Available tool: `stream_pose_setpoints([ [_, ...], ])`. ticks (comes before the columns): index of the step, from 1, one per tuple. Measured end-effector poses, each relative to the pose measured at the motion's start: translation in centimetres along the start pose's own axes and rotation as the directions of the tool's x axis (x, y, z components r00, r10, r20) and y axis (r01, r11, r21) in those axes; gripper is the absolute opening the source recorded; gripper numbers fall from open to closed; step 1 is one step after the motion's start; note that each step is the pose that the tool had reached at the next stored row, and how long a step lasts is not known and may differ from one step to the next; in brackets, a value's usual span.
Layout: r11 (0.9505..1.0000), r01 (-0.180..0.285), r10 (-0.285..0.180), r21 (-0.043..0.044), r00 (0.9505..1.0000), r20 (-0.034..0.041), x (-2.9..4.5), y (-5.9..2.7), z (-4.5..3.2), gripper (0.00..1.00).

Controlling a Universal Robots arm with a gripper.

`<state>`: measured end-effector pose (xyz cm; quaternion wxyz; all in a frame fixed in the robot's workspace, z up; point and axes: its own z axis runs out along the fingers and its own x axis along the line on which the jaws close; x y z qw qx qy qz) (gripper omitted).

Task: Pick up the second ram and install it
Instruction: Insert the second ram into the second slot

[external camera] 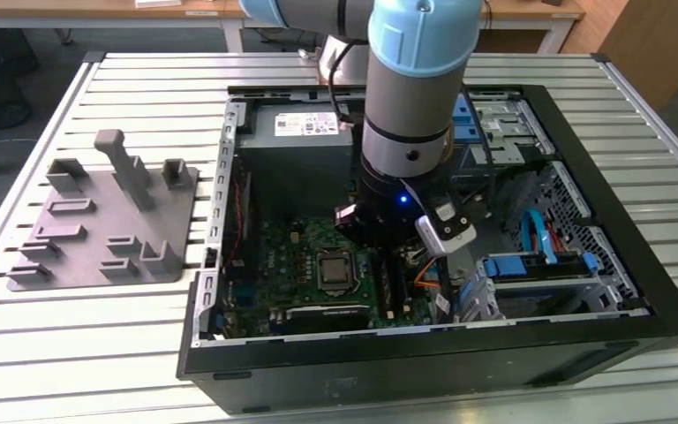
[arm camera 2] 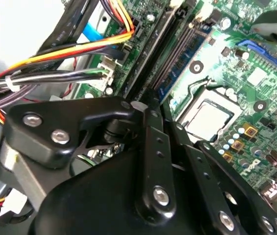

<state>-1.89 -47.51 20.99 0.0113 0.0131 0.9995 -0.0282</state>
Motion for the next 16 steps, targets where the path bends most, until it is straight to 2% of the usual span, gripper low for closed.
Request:
stream_pose_setpoints([
  [10,1.0000,0.005,-0.005,0.0014,1.0000,-0.0017,-0.10,0.06,0.05,0.14],
  [16,1.0000,0.006,-0.006,0.0026,1.0000,-0.0024,-0.09,0.10,0.57,0.14],
])
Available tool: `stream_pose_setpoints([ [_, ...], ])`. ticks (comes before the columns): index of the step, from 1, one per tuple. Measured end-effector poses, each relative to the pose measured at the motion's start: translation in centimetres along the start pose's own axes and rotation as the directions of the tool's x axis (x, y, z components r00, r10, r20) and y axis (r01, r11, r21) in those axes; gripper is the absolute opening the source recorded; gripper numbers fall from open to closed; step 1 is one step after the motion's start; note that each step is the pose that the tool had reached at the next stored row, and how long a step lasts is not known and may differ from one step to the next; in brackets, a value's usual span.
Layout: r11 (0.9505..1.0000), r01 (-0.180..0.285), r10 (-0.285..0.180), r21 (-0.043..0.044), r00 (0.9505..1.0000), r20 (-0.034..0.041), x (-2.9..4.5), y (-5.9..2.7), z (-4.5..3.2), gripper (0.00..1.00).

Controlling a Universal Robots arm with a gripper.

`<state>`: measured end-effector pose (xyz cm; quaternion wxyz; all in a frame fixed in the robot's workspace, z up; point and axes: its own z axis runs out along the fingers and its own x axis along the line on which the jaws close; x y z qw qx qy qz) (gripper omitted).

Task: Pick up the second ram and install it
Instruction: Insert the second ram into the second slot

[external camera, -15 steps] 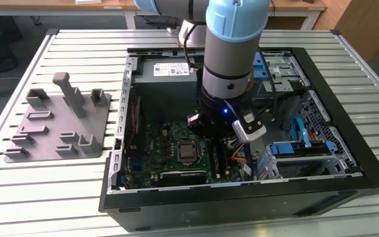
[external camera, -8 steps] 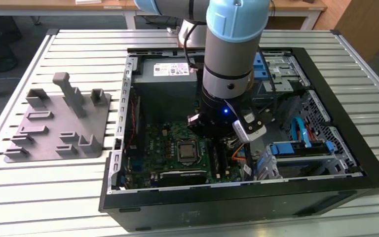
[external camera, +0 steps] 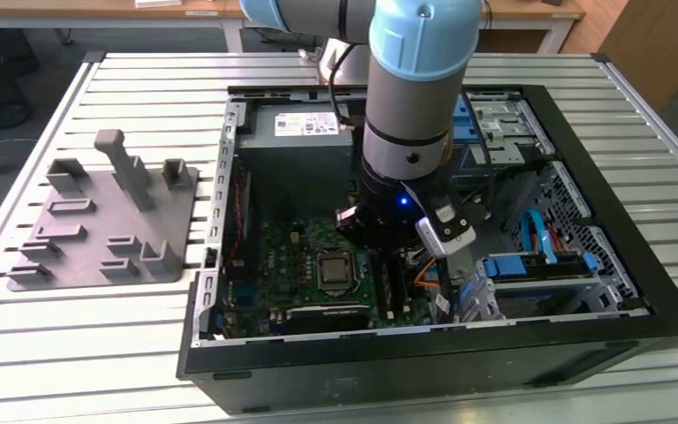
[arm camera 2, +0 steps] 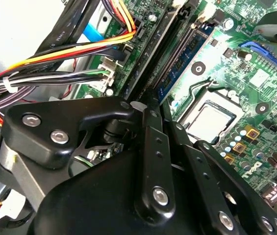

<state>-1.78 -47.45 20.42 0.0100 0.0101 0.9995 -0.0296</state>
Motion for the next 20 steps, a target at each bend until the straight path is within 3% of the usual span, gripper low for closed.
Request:
stream_pose_setpoints([
  [4,1.0000,0.002,-0.002,0.0037,1.0000,0.0006,-0.01,0.02,0.04,0.14],
  [10,0.9998,0.005,-0.005,0.0180,1.0000,0.0011,-0.01,0.03,-0.10,0.14],
  [20,0.9998,0.008,-0.008,0.0186,1.0000,-0.0002,-0.07,0.06,0.44,0.14],
])
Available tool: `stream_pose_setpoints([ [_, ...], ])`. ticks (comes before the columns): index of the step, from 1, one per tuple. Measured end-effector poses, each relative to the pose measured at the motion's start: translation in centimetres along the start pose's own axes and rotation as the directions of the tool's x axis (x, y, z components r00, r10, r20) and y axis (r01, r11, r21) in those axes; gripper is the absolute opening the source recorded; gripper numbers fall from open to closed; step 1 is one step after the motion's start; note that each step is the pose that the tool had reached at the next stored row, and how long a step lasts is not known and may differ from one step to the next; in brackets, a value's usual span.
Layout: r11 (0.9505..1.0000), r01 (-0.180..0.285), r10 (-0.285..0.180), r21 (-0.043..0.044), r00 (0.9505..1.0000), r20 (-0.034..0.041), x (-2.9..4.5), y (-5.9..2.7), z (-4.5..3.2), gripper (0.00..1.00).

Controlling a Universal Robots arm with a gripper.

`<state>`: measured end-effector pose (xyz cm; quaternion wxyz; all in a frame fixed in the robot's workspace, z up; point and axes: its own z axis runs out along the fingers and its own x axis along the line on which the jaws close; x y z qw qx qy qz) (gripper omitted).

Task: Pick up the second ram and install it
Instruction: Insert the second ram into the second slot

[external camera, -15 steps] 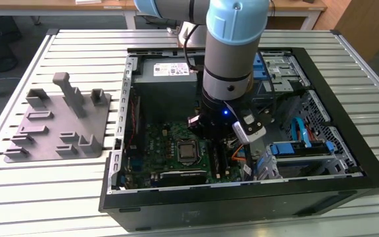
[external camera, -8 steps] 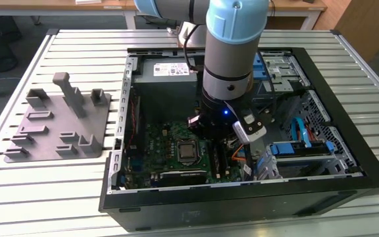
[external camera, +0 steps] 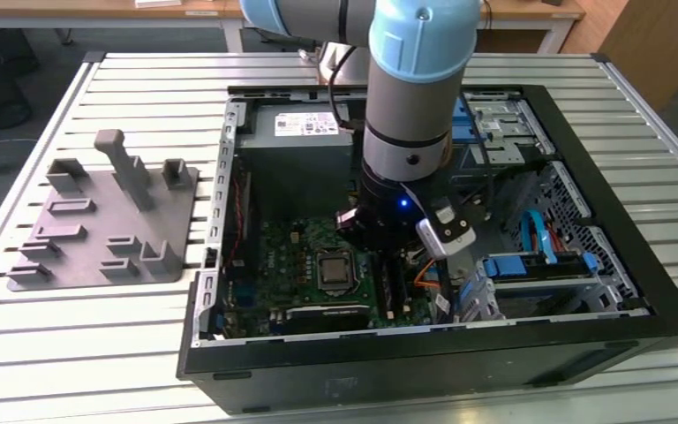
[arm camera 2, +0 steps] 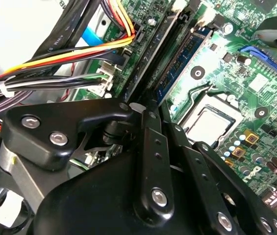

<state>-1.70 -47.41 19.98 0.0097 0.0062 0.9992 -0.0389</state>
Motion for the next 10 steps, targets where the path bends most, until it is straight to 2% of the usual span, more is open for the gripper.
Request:
stream_pose_setpoints([
  [7,1.0000,0.000,0.000,-0.0005,1.0000,0.0002,0.00,0.01,0.06,0.14],
  [8,1.0000,0.000,0.000,-0.0035,1.0000,0.0015,-0.02,0.06,0.17,0.15],
  [10,1.0000,0.000,0.000,-0.0016,1.0000,0.0005,-0.01,0.03,0.11,0.15],
])
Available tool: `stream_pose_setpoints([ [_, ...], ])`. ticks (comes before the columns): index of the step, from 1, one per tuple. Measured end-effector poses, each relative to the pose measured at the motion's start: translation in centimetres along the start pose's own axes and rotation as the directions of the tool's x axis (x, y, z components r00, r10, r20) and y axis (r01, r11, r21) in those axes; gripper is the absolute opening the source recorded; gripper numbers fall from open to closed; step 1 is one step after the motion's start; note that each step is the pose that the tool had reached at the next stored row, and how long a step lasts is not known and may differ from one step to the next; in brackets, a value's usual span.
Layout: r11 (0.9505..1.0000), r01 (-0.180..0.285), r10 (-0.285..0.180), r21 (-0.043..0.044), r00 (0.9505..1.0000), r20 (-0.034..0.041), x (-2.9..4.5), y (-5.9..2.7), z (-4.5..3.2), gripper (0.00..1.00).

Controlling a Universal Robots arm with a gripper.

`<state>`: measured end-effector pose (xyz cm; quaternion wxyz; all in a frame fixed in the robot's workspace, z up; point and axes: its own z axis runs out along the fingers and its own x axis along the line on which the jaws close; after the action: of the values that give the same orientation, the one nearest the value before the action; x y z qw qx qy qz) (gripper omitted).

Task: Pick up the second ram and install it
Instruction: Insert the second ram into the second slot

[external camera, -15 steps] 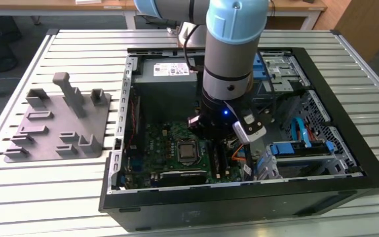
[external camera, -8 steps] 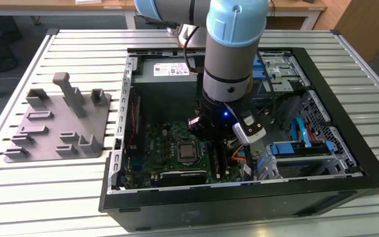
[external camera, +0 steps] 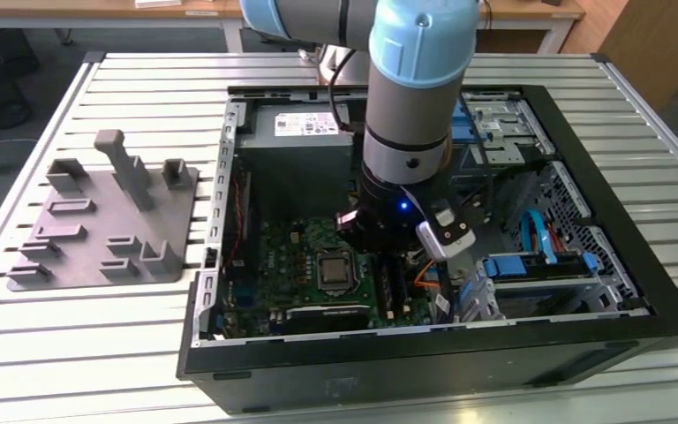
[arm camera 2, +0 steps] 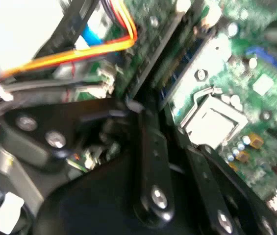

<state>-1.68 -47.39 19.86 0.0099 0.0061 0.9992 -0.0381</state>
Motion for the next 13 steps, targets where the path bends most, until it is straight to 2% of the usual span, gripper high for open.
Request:
stream_pose_setpoints([
  [1,1.0000,0.000,0.000,0.0009,1.0000,-0.0003,0.01,-0.02,-0.04,0.21],
  [4,1.0000,0.000,0.000,0.0015,1.0000,-0.0005,0.01,-0.03,-0.35,0.21],
  [9,1.0000,0.000,0.000,0.0011,1.0000,-0.0004,-0.03,0.09,-2.61,0.21],
  [10,1.0000,0.000,0.000,0.0012,1.0000,-0.0004,-0.04,0.16,-3.06,0.20],
  [11,1.0000,0.000,0.000,0.0012,1.0000,-0.0004,-0.05,0.25,-3.48,0.13],
  [13,1.0000,0.000,0.000,0.0011,1.0000,-0.0004,-0.06,0.41,-4.32,0.10],
])
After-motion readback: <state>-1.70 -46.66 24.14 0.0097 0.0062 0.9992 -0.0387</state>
